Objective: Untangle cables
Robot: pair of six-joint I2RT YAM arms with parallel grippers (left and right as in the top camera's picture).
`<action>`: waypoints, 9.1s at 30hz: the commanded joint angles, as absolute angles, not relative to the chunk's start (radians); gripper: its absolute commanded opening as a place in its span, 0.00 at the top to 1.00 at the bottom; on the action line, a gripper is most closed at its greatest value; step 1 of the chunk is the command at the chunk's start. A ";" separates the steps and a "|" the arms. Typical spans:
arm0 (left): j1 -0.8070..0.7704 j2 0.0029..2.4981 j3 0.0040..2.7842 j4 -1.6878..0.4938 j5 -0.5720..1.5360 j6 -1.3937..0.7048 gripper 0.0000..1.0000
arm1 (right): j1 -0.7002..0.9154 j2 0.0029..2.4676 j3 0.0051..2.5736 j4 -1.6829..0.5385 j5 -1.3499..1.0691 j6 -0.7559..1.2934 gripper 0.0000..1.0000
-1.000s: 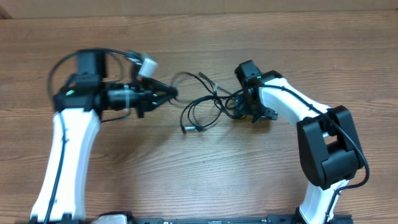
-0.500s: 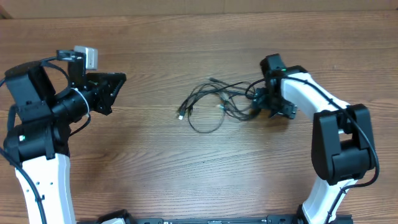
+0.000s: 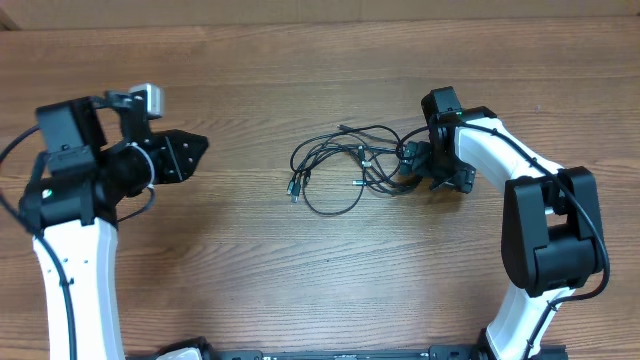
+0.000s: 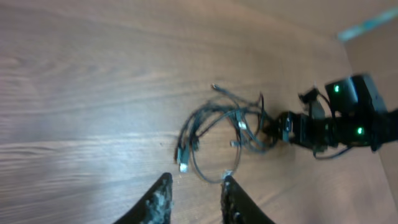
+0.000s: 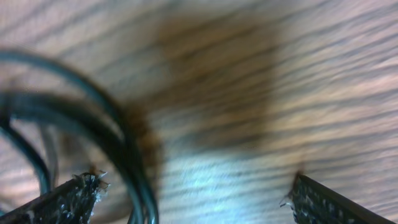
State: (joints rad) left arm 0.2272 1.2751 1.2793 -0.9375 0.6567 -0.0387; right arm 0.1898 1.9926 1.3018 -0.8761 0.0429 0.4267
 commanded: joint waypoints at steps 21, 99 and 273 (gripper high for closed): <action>-0.191 1.665 1.291 -0.699 0.548 0.060 0.34 | 0.343 2.047 1.261 -0.957 -0.237 0.339 0.00; -0.118 1.046 1.293 -0.671 0.706 -0.010 0.96 | 0.409 1.932 1.262 -0.663 -0.232 0.425 0.00; -0.150 1.779 1.134 -0.958 0.027 -0.291 0.32 | 0.801 2.016 1.258 -0.615 0.145 0.485 0.00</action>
